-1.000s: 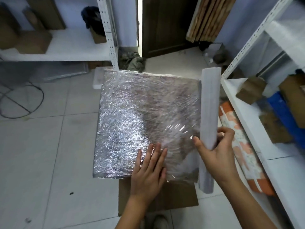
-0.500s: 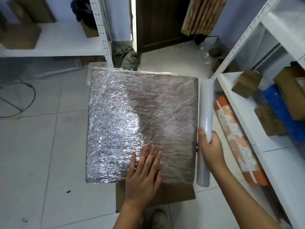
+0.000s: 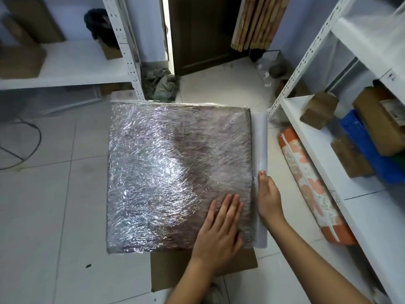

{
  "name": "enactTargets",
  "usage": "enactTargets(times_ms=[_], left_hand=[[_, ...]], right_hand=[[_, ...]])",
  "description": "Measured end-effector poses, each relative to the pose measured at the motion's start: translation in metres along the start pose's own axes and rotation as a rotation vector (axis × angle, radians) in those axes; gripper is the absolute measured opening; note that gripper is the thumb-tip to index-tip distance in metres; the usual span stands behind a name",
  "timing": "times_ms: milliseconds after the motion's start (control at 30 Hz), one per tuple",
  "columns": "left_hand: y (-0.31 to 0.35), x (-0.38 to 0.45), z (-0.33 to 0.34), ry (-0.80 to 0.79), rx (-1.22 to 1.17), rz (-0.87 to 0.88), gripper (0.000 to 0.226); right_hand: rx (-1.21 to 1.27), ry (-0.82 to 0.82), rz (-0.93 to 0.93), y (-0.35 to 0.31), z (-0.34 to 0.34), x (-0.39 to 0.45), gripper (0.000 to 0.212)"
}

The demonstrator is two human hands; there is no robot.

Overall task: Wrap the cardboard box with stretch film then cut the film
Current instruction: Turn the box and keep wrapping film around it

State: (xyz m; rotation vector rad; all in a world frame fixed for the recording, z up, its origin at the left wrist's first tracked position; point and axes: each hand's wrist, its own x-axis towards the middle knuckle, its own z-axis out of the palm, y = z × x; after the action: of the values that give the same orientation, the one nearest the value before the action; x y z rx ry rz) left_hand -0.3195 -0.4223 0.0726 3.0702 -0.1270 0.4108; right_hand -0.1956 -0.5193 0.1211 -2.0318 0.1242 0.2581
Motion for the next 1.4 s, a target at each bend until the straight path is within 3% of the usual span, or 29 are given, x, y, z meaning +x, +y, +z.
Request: enactTargets(times_ms=[167,267,333,433,533,600,700,833,967,1067,1167,1300,1400], left_hand=[[0.021,0.005,-0.020,0.101,-0.078,-0.016,0.064],[0.029,0.039,-0.033,0.145,-0.145,-0.091,0.064],[0.020,0.060,-0.026,0.086,-0.134,-0.167,0.062],[0.011,0.066,-0.015,-0.022,-0.132,-0.154,0.061],[0.012,0.065,-0.024,0.004,-0.118,-0.135,0.057],[0.000,0.076,-0.038,0.076,-0.120,-0.137,0.052],[-0.040,0.114,-0.056,0.160,-0.088,-0.327,0.053],[-0.070,0.140,-0.047,0.081,0.000,-0.316,0.060],[-0.066,0.136,-0.053,0.083,0.032,-0.320,0.062],[-0.094,0.130,-0.063,0.183,0.056,-0.514,0.063],[-0.119,0.123,-0.067,0.171,0.028,-0.634,0.063],[-0.119,0.128,-0.070,0.133,-0.043,-0.642,0.066],[-0.144,0.115,-0.077,0.153,-0.004,-0.884,0.067]], right_hand=[[-0.030,-0.001,-0.022,0.006,0.001,-0.001,0.064],[0.055,-0.055,0.007,0.005,0.005,-0.001,0.048],[0.098,-0.066,0.014,0.004,0.003,0.000,0.035],[0.115,-0.092,0.007,0.006,-0.003,0.009,0.032],[0.117,-0.173,0.022,0.007,-0.006,0.016,0.033],[0.126,-0.176,0.002,0.009,-0.007,0.013,0.042],[0.129,-0.211,0.000,0.015,-0.008,0.002,0.052],[0.130,-0.276,0.025,0.022,-0.014,0.001,0.049],[0.142,-0.288,0.006,0.023,-0.014,0.002,0.079],[0.113,-0.257,0.018,0.025,-0.014,-0.001,0.084],[0.101,-0.233,0.015,0.027,-0.010,-0.004,0.091],[0.124,-0.186,0.033,0.020,-0.008,-0.003,0.070],[0.128,-0.204,0.035,0.014,-0.011,0.000,0.069]])
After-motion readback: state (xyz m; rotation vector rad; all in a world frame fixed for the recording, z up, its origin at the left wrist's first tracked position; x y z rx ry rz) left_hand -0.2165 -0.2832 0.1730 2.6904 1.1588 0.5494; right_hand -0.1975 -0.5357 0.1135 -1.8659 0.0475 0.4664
